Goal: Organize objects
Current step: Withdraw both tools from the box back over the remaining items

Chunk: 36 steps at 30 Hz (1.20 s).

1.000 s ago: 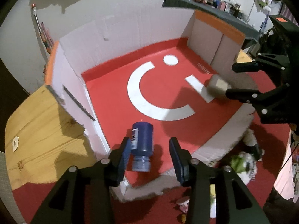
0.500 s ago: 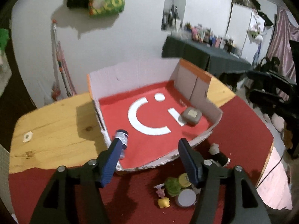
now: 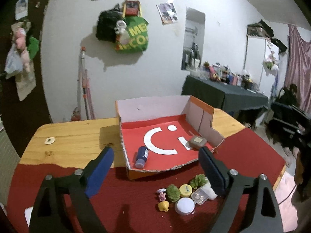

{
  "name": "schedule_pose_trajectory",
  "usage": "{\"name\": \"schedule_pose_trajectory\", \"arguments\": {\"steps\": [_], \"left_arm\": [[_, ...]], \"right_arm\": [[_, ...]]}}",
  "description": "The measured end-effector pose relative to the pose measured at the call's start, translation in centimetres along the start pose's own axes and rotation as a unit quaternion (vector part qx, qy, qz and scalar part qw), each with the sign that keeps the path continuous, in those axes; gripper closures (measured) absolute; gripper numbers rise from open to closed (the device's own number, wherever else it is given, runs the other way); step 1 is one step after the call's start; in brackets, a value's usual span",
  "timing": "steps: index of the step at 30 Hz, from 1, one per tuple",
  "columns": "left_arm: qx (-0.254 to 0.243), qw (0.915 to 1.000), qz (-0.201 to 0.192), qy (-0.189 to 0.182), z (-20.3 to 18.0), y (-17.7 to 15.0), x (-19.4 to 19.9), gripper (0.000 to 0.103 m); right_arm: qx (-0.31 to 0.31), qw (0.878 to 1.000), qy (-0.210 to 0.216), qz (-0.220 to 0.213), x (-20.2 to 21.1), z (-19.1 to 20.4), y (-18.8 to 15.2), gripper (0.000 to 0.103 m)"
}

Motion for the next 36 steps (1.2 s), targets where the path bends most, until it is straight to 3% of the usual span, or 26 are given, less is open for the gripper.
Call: {"name": "schedule_pose_trajectory", "arguments": {"steps": [3,10,16,25,36], "left_arm": [[0.002,0.9997,-0.018,0.016,-0.7,-1.1,0.8,0.005],[0.018,0.9992,-0.023,0.027,-1.8,-4.2,0.9,0.000],[0.033,0.9991,0.005,0.027,-2.0,-7.0,-0.4,0.000],[0.059,0.9950,0.080,0.015,-2.1,-12.4,-4.2,0.000],[0.067,0.9932,0.094,0.017,-1.7,-12.9,-5.0,0.000]], "right_arm": [[-0.009,1.000,-0.018,-0.015,0.4,0.3,-1.3,0.001],[-0.048,0.999,0.006,0.014,-1.4,0.6,-5.4,0.000],[-0.084,0.995,0.019,0.057,-3.6,0.2,-8.9,0.000],[-0.133,0.982,0.044,0.125,-6.7,-0.1,-13.6,0.000],[-0.142,0.975,0.050,0.163,-8.2,0.2,-15.5,0.000]]}}
Point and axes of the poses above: each gripper's, at about its wrist camera, not at the fingertips, and x roughly against the way its jaws point, z to its left, y to its top, the point moved 8 cm from there along -x, roughly the way its jaws point, and after that the axes turned 12 degrees about z, right-handed, at the moved point
